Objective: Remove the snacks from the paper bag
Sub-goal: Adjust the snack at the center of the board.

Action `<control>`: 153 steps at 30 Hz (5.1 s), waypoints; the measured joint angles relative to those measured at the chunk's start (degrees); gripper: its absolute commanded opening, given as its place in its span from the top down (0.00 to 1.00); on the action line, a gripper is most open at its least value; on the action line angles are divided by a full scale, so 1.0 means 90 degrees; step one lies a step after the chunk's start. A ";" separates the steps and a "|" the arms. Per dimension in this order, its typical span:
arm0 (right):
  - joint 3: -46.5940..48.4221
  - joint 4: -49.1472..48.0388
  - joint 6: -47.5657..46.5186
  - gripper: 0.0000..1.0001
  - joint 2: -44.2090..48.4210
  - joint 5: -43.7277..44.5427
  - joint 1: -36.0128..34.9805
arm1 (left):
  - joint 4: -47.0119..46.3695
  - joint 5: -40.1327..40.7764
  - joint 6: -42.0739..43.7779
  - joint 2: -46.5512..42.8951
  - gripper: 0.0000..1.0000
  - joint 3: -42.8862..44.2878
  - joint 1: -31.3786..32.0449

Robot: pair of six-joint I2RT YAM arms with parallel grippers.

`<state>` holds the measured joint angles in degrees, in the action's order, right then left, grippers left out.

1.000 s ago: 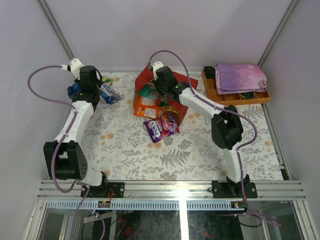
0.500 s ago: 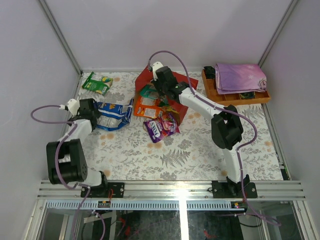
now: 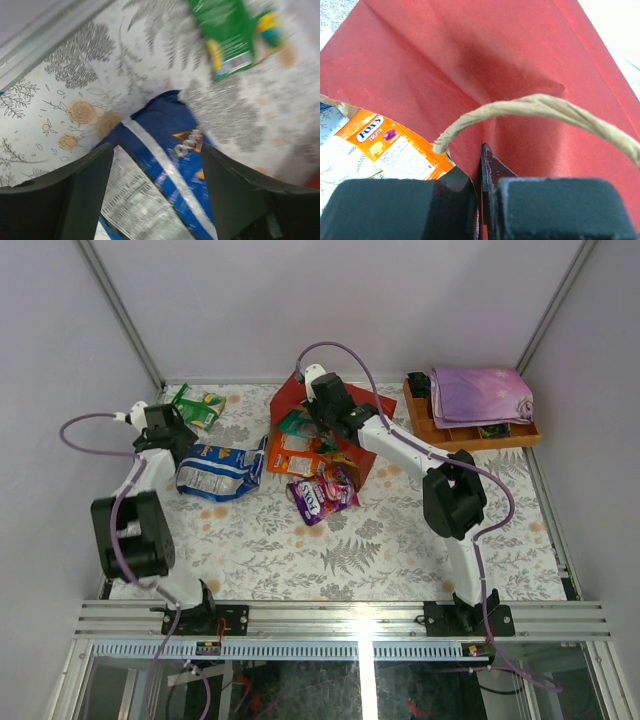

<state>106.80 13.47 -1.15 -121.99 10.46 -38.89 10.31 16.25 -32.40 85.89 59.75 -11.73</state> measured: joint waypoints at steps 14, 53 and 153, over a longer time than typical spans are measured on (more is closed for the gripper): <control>-0.0005 0.0005 -0.0119 1.00 0.0044 0.0044 -0.0002 | 0.0136 -0.0867 0.0697 0.2535 0.96 0.0896 -0.0629; -0.0044 0.0044 -0.0155 1.00 0.0085 0.0036 -0.0005 | -0.0041 -0.0257 -0.0469 -0.0724 0.00 -0.1744 0.0690; -0.0437 0.0007 -0.0214 0.99 0.0427 0.0070 -0.0017 | 0.0529 0.0126 -0.0248 0.3742 0.00 0.2448 -0.0452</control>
<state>102.87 13.54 -3.07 -118.15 11.09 -39.05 15.07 17.39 -34.63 119.57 81.78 -15.79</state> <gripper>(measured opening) 0.065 0.998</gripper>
